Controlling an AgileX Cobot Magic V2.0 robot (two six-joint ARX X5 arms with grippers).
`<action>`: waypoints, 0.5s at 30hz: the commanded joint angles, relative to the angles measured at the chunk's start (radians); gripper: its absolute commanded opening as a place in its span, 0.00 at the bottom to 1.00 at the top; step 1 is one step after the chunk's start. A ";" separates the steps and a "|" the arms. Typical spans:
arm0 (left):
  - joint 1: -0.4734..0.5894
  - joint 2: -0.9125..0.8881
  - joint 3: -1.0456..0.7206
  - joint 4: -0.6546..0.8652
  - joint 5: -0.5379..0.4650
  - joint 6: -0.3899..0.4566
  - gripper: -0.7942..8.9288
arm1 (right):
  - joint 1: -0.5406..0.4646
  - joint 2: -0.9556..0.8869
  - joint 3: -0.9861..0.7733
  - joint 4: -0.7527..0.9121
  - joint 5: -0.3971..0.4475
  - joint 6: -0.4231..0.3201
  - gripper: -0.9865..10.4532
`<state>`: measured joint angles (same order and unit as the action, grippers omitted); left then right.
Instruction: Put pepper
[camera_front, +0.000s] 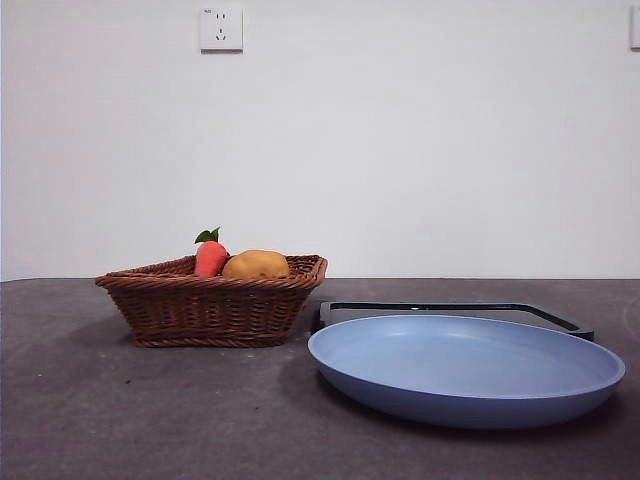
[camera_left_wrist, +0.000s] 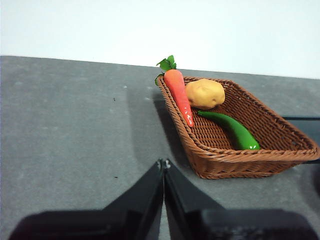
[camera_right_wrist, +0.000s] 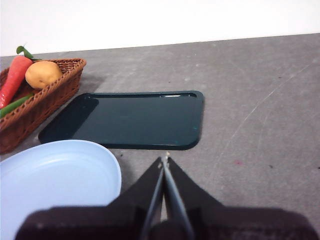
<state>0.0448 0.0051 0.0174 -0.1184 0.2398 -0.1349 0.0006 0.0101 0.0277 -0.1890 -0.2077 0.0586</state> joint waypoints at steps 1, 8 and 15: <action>0.002 -0.003 -0.010 0.013 0.005 -0.078 0.09 | 0.002 -0.002 -0.011 0.002 -0.002 0.097 0.10; 0.002 -0.003 -0.010 0.013 0.032 -0.192 0.09 | 0.002 -0.002 -0.008 0.002 -0.003 0.291 0.09; 0.002 0.019 0.055 -0.004 0.134 -0.294 0.09 | 0.002 0.019 0.072 0.002 -0.004 0.413 0.09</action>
<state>0.0448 0.0254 0.0471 -0.1356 0.3676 -0.3996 0.0006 0.0311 0.0734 -0.2047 -0.2096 0.4324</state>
